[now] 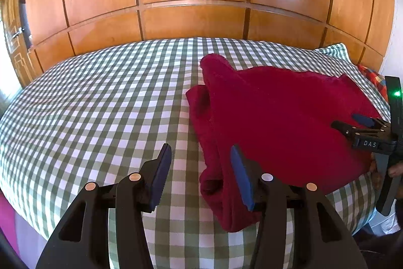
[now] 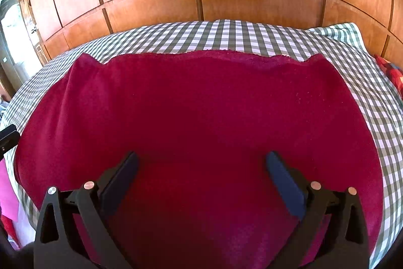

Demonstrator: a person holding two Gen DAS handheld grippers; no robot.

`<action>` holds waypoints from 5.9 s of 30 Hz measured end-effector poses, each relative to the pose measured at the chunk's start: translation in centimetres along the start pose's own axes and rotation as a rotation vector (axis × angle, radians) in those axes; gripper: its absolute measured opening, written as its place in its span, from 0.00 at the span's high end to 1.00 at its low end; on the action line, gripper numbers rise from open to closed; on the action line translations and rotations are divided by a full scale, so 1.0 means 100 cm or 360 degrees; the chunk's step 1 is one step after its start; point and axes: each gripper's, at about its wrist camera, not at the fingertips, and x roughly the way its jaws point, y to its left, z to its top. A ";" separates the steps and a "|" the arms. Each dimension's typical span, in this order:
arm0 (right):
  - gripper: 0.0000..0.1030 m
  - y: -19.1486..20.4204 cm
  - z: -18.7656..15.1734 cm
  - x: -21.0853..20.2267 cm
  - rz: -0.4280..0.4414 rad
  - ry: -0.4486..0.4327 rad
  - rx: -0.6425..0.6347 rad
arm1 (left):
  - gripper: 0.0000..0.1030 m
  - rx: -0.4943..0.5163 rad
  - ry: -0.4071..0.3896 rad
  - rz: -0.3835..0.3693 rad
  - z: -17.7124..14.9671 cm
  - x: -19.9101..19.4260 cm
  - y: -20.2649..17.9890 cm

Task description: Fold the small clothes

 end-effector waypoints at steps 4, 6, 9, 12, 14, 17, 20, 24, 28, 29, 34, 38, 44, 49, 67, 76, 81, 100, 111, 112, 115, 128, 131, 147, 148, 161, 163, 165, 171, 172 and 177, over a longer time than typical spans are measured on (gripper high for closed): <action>0.02 0.003 -0.004 -0.001 -0.0023 -0.0047 -0.0021 | 0.53 -0.0022 0.0014 -0.0008 -0.003 -0.001 0.003; 0.02 0.002 -0.003 -0.001 -0.0018 -0.0041 -0.0014 | 0.53 -0.0024 0.0025 -0.0015 -0.005 -0.001 0.004; 0.02 0.001 -0.003 -0.001 -0.0004 -0.0041 -0.0010 | 0.53 -0.0026 0.0047 -0.0054 -0.009 -0.004 0.007; 0.02 0.000 -0.004 -0.002 -0.0001 -0.0046 -0.0019 | 0.53 -0.0046 0.0077 -0.0156 -0.017 -0.009 0.013; 0.02 0.000 -0.005 -0.002 0.0002 -0.0059 -0.0021 | 0.53 -0.0081 0.0092 -0.0265 -0.025 -0.014 0.020; 0.02 0.001 -0.006 -0.003 0.0003 -0.0070 -0.0026 | 0.58 -0.0126 0.0126 -0.0379 -0.035 -0.016 0.028; 0.02 0.000 -0.008 -0.004 0.0006 -0.0079 -0.0027 | 0.58 -0.0165 0.0148 -0.0453 -0.040 -0.014 0.029; 0.02 0.000 -0.007 -0.004 0.0008 -0.0080 -0.0030 | 0.60 -0.0197 0.0168 -0.0600 -0.037 -0.008 0.022; 0.02 0.000 -0.008 -0.004 0.0008 -0.0081 -0.0029 | 0.94 -0.0171 0.0223 -0.0648 -0.037 0.005 0.014; 0.02 0.000 -0.008 -0.004 0.0010 -0.0083 -0.0029 | 0.94 -0.0177 0.0236 -0.0649 -0.040 0.007 0.015; 0.02 0.000 -0.006 -0.004 0.0018 -0.0071 -0.0034 | 0.94 -0.0224 0.0261 -0.0675 -0.052 0.007 0.023; 0.02 -0.002 0.001 -0.011 0.0067 -0.0003 -0.0046 | 0.93 -0.0242 0.0265 -0.0687 -0.042 0.000 0.024; 0.02 -0.068 0.012 -0.064 0.0271 -0.0115 0.0290 | 0.93 -0.0307 0.0129 -0.0681 -0.015 -0.011 0.034; 0.02 -0.156 0.008 -0.075 0.0354 -0.0097 0.0706 | 0.93 -0.0291 0.0088 -0.0726 0.005 -0.001 0.018; 0.75 -0.173 0.016 0.001 0.0665 0.0268 0.0767 | 0.93 -0.0206 0.0235 -0.0620 0.015 0.065 -0.011; 0.77 -0.113 0.059 -0.050 0.0809 0.0140 0.0638 | 0.93 -0.0237 0.0237 -0.0668 0.013 0.065 -0.005; 0.79 -0.062 0.089 -0.064 0.0852 0.0120 0.0543 | 0.93 -0.0276 0.0252 -0.0731 0.013 0.066 0.002; 0.83 0.152 0.118 0.018 0.0771 0.0418 0.0134 | 0.93 -0.0397 0.0239 -0.0879 0.006 0.067 0.013; 0.31 0.168 0.098 -0.006 0.1064 0.0328 0.0007 | 0.93 -0.0583 0.0201 -0.0899 0.003 0.045 0.049; 0.28 0.162 0.097 -0.016 0.1090 0.0302 0.0014 | 0.93 -0.0610 0.0189 -0.0892 0.002 0.039 0.057; 0.17 0.132 0.088 -0.042 0.1072 0.0206 0.0043 | 0.70 -0.0680 0.0157 -0.0869 0.001 0.022 0.074; 0.02 0.054 -0.024 -0.067 0.0468 0.0238 -0.0099 | 0.22 -0.0724 0.0066 -0.1238 0.025 -0.039 0.065; 0.02 0.064 -0.031 -0.061 0.0389 0.0217 -0.0195 | 0.22 -0.0687 0.0167 -0.1256 0.030 -0.026 0.046; 0.18 0.070 -0.036 -0.026 0.0410 0.0205 -0.0063 | 0.94 -0.0378 0.0176 -0.0908 -0.001 -0.020 0.044; 0.18 0.071 -0.038 -0.023 0.0410 0.0222 -0.0065 | 0.94 -0.0391 0.0237 -0.0848 -0.013 -0.010 0.048; 0.02 0.059 -0.047 -0.036 0.0473 0.0285 -0.0105 | 0.45 -0.0839 0.0137 -0.1180 0.019 0.005 0.091; 0.02 0.046 -0.048 -0.046 0.0464 0.0275 -0.0080 | 0.45 -0.0806 0.0167 -0.1137 0.034 0.015 0.088; 0.02 0.032 -0.047 -0.057 0.0456 0.0254 -0.0043 | 0.45 -0.0812 0.0244 -0.1142 0.043 0.033 0.081; 0.02 0.006 -0.032 -0.082 0.0438 0.0142 0.0069 | 0.45 -0.0833 0.0346 -0.1153 0.046 0.069 0.072; 0.02 0.006 -0.027 -0.083 0.0426 0.0120 0.0064 | 0.54 -0.0827 0.0343 -0.1156 0.048 0.072 0.070; 0.02 0.023 -0.004 -0.074 0.0382 0.0052 -0.0041 | 0.88 -0.0690 0.0172 -0.1100 0.059 0.049 0.064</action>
